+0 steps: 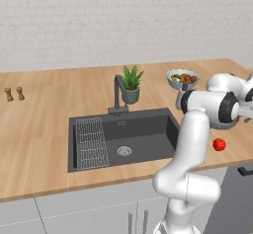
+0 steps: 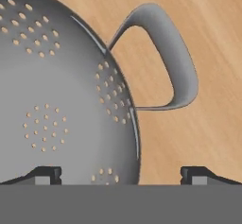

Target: Put the colander in the sink, put the apple in the colander, and turn on the sink faucet and pour water over the colander.

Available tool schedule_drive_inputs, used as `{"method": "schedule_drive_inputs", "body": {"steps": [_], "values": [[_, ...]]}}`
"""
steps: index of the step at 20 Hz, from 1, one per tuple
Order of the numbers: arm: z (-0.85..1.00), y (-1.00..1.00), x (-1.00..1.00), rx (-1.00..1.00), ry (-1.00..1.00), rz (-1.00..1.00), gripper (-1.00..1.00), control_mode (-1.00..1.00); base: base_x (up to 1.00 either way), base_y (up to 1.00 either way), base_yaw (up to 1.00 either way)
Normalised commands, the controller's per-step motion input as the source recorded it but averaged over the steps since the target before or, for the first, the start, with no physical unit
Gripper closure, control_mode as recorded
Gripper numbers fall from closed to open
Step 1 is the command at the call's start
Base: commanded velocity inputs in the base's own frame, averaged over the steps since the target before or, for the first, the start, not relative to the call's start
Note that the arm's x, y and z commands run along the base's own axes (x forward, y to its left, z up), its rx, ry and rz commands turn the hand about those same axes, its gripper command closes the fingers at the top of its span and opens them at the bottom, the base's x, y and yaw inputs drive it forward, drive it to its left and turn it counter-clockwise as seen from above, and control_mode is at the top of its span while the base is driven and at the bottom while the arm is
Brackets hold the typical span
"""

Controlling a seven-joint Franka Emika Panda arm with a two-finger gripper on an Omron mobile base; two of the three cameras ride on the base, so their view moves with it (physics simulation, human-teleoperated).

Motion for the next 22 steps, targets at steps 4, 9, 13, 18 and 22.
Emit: {"method": "schedule_drive_inputs", "body": {"steps": [4,9,13,18,22], "values": [[-0.09,-0.13,0.12,0.02,0.00,0.00,-1.00,-1.00,0.00,0.00,0.00],[-0.01,-0.12,0.11,0.03,0.00,0.00,-1.00,-1.00,0.00,0.00,0.00],[-0.06,-0.04,0.05,0.01,0.00,0.00,-1.00,-1.00,0.00,0.00,0.00],[-0.09,0.00,0.07,0.00,0.00,0.00,-1.00,-1.00,0.00,0.00,0.00],[-0.22,0.00,0.00,0.00,0.01,0.00,-1.00,-1.00,0.00,0.00,0.00]]}}
